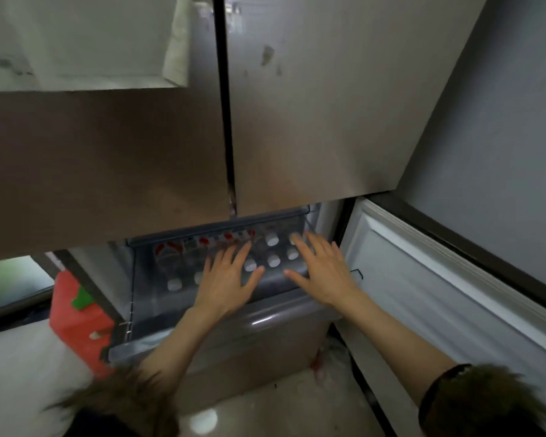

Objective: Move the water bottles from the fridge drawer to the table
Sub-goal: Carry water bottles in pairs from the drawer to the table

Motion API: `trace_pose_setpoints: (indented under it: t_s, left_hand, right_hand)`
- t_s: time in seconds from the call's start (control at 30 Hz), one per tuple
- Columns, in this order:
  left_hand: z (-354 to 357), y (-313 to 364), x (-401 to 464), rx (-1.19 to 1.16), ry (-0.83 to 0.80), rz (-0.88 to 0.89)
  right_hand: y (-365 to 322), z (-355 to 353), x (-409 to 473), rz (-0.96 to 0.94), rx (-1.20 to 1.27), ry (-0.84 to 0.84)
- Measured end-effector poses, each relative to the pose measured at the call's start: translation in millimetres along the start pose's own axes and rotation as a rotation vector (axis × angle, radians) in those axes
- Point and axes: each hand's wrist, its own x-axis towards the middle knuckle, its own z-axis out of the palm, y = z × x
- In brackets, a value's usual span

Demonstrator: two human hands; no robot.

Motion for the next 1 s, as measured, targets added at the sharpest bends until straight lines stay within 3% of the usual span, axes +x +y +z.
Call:
trace_pose_setpoints:
  t_s: [0.2,0.4,0.57,0.67,0.9,1.0]
  left_hand:
    - [31.0,21.5,46.1,-0.34,-0.1,-0.169]
    - [57.5,29.1,90.6,-1.046,-0.087,-0.665]
    - [85.6,19.5,120.3,-1.448,-0.119,-0.823]
    - [89.8,22.7,132.0,-1.549,-0.143,-0.851]
    - [86.2,37.3,156.6,-1.598,-0.055,-0.914]
    - [85.6,27.9,151.6,-1.602,-0.003,-0.948]
  right_hand:
    - [35.5,23.9,49.8,0.007,0.271,-0.135]
    - [43.6,41.2,97.0,0.443,0.891,-0.287]
    - [47.2,61.8,131.4,0.734,1.374,-0.24]
    - [49.8,70.9,139.8,0.805,1.498,-0.248]
    - [43.3,77.9,153.7,0.843,1.438,-0.213]
    - [44.8,73.8,149.6,0.833,1.504,-0.302]
